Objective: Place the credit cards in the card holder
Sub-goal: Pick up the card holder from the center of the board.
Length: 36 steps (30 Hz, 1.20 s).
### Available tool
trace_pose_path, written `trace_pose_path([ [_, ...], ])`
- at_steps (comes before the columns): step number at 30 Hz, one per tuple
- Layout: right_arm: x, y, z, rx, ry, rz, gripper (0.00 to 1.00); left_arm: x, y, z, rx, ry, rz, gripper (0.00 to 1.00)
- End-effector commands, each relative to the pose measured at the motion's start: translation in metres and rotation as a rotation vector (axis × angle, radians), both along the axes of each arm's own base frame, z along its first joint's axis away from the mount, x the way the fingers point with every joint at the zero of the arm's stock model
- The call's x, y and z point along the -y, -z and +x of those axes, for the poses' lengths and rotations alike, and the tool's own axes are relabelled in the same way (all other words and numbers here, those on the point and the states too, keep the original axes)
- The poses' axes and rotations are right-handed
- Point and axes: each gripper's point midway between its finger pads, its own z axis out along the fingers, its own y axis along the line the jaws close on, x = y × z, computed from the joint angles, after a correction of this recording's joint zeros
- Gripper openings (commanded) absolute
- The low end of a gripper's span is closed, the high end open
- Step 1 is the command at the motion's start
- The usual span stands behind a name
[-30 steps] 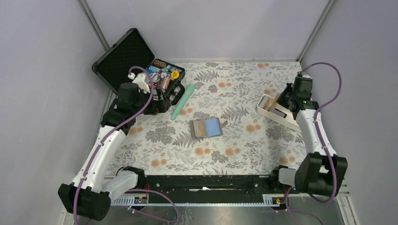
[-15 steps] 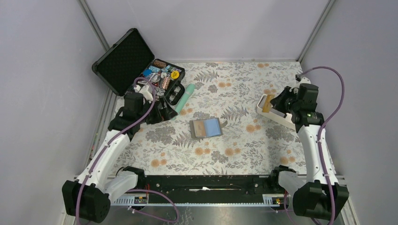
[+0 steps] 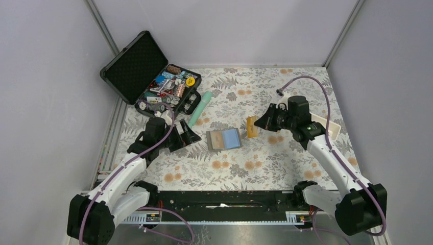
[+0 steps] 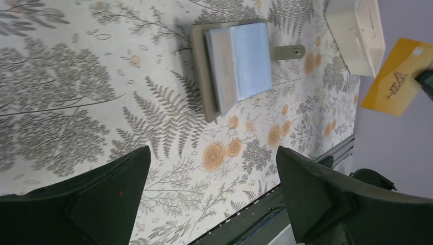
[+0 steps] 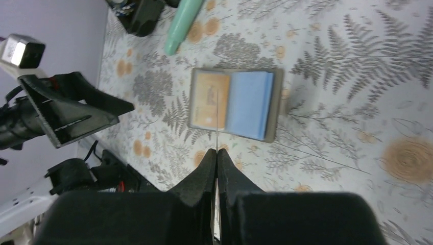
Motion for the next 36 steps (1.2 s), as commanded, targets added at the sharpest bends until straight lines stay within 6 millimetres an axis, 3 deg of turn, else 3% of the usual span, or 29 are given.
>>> trace_pose_path([
  [1, -0.031, -0.014, 0.0, 0.038, -0.108, 0.108, 0.0, 0.024, -0.02, 0.014, 0.086, 0.013, -0.101, 0.99],
  [13, -0.057, 0.034, 0.006, -0.059, -0.172, 0.107, 0.0, 0.062, 0.011, 0.029, 0.029, 0.077, -0.142, 0.99],
  [19, -0.066, 0.052, 0.015, -0.089, -0.176, 0.11, 0.0, 0.071, 0.025, 0.039, 0.008, 0.083, -0.147, 0.97],
  [30, -0.075, 0.07, 0.024, -0.128, -0.193, 0.119, 0.0, 0.085, 0.045, 0.051, -0.046, 0.122, -0.157, 0.51],
  [36, -0.075, 0.076, 0.025, -0.142, -0.197, 0.113, 0.0, 0.09, 0.052, 0.054, -0.066, 0.135, -0.162, 0.47],
])
